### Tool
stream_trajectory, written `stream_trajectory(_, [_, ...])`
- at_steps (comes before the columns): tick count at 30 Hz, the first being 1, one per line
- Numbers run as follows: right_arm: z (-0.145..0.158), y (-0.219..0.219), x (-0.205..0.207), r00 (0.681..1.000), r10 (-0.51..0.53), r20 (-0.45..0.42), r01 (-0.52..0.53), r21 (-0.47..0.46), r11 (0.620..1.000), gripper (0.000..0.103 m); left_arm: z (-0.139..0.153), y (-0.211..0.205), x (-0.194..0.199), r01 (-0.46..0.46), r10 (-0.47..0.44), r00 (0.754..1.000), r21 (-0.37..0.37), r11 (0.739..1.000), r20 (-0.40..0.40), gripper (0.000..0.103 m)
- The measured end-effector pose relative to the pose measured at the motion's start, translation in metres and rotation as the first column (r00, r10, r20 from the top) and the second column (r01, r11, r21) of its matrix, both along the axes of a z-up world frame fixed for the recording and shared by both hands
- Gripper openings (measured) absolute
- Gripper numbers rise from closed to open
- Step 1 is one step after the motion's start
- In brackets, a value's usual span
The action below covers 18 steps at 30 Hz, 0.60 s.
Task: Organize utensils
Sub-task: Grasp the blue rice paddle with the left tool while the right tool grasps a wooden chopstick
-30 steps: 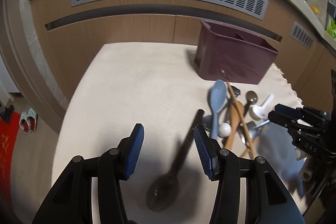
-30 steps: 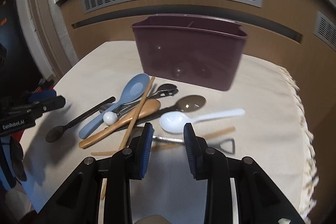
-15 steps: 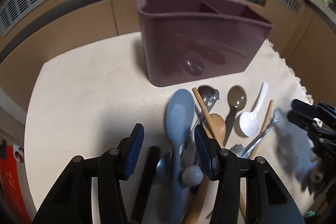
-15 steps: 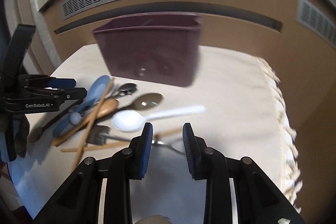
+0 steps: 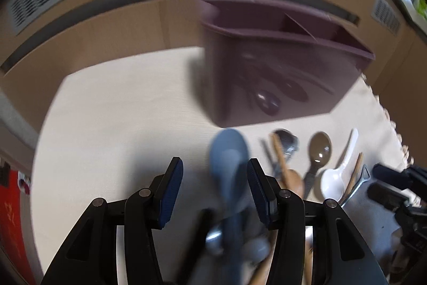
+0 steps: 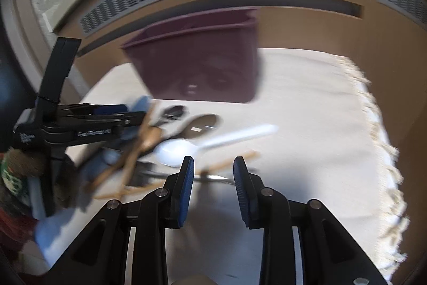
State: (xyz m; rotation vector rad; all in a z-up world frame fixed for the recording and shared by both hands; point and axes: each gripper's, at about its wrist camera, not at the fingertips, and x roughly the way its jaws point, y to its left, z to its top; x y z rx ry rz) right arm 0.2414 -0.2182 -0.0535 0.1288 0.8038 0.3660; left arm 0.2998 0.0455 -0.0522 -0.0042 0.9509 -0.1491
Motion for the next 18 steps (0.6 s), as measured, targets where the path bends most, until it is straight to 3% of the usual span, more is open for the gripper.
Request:
stream_trajectory(4, [0.005,0.034,0.017,0.996,0.087,-0.025,-0.086,0.037,0.996,0.029,0.012,0.039,-0.014,-0.071,0.072,0.997,-0.048,0.996,0.029,0.051])
stream_trajectory(9, [0.001,0.076,0.047,0.992,0.113,-0.064,-0.111,0.037,0.993,0.026,0.008,0.056,-0.025,-0.086,0.088,0.996,-0.091,0.992,0.02,0.051])
stream_trajectory(12, [-0.004,0.094,0.06,0.992,0.088,-0.086,-0.09,-0.014,0.996,0.019,0.002,0.049,-0.026,-0.063,0.064,0.998,-0.113,0.992,0.001,0.051])
stream_trajectory(13, [-0.006,0.099,0.062,0.993,0.082,-0.081,-0.086,-0.047,0.995,0.01,0.0,0.045,-0.026,-0.05,0.05,0.999,-0.122,0.991,-0.006,0.051])
stream_trajectory(15, [-0.004,0.103,0.063,0.994,0.084,-0.068,-0.09,-0.09,0.992,0.008,-0.004,0.031,-0.024,-0.021,0.019,1.0,-0.127,0.992,-0.016,0.051])
stream_trajectory(18, [0.006,0.083,0.057,0.998,0.058,-0.04,-0.061,-0.073,0.995,0.007,-0.008,0.005,-0.017,0.012,-0.015,1.0,-0.101,0.995,-0.026,0.051])
